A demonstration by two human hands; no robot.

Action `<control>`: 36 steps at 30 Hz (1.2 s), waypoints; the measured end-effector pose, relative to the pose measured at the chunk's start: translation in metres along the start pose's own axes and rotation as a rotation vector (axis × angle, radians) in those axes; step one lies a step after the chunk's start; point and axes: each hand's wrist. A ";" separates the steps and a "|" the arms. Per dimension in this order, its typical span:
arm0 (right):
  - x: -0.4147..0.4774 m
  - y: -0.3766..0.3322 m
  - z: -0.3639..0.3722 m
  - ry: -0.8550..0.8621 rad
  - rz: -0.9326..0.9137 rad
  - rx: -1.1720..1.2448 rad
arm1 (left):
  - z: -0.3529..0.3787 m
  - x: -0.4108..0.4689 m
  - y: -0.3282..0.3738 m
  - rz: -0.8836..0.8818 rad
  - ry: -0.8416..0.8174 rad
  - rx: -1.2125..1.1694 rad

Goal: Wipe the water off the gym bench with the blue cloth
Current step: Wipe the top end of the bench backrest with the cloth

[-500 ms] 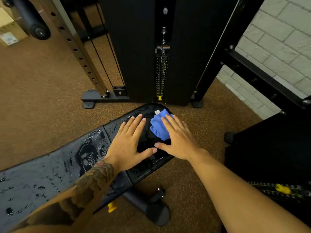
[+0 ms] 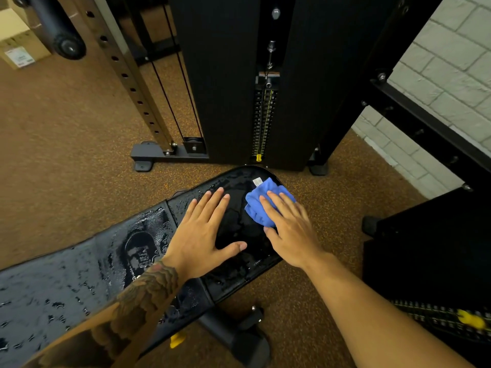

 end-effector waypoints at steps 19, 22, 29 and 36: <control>0.000 0.002 0.004 -0.005 -0.006 -0.098 | 0.028 -0.118 0.030 -0.315 -0.067 0.190; -0.001 -0.004 0.003 0.022 0.010 -0.130 | 0.029 -0.118 0.028 -0.322 -0.061 0.190; -0.010 -0.016 0.001 0.067 0.045 -0.261 | 0.033 -0.117 0.024 -0.320 -0.059 0.173; 0.014 -0.008 0.014 -0.023 0.030 -0.211 | 0.037 -0.117 0.022 -0.315 -0.029 0.182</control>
Point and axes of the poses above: each hand's wrist, its own x-axis towards the middle knuckle, its own z-axis out of the palm, y = z × x, and after that the axes turned 12 degrees about y, right-handed
